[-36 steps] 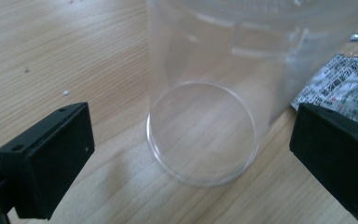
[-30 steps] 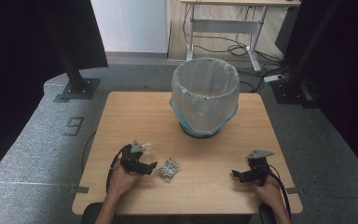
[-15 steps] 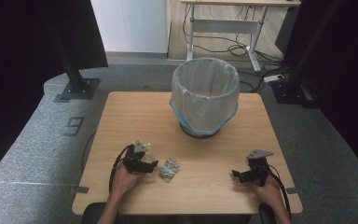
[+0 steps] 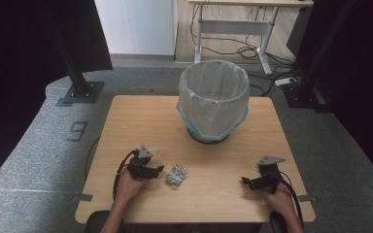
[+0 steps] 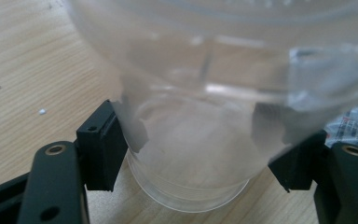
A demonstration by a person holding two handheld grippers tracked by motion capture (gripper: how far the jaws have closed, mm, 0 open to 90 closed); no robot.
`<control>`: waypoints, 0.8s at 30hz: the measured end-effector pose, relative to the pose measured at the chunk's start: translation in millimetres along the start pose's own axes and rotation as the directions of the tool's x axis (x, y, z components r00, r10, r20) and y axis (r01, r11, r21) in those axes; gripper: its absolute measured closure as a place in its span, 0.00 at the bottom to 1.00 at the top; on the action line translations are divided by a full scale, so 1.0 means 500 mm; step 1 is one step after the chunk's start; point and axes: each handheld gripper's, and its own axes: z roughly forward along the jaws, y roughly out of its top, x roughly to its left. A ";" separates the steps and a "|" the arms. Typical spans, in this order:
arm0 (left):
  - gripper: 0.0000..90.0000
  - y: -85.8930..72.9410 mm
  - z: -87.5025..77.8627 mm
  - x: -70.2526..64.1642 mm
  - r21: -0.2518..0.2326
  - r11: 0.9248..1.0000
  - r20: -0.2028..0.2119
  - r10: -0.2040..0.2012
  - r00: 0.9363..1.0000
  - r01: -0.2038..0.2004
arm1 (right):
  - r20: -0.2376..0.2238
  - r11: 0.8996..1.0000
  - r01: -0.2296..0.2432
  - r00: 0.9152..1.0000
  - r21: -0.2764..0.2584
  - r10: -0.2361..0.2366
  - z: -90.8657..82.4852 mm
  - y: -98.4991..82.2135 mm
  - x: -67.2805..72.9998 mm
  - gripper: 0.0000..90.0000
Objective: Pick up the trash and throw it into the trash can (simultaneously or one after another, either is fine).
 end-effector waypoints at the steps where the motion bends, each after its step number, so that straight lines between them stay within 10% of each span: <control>1: 0.33 0.000 0.000 0.000 0.000 1.000 0.000 0.000 1.000 0.000 | 0.000 1.000 0.000 1.000 0.000 0.000 0.000 0.000 0.000 0.00; 24: 0.34 0.082 -0.053 0.007 -0.004 1.000 0.036 0.029 0.999 -0.029 | 0.000 1.000 0.000 1.000 0.000 0.000 0.000 0.000 0.000 0.00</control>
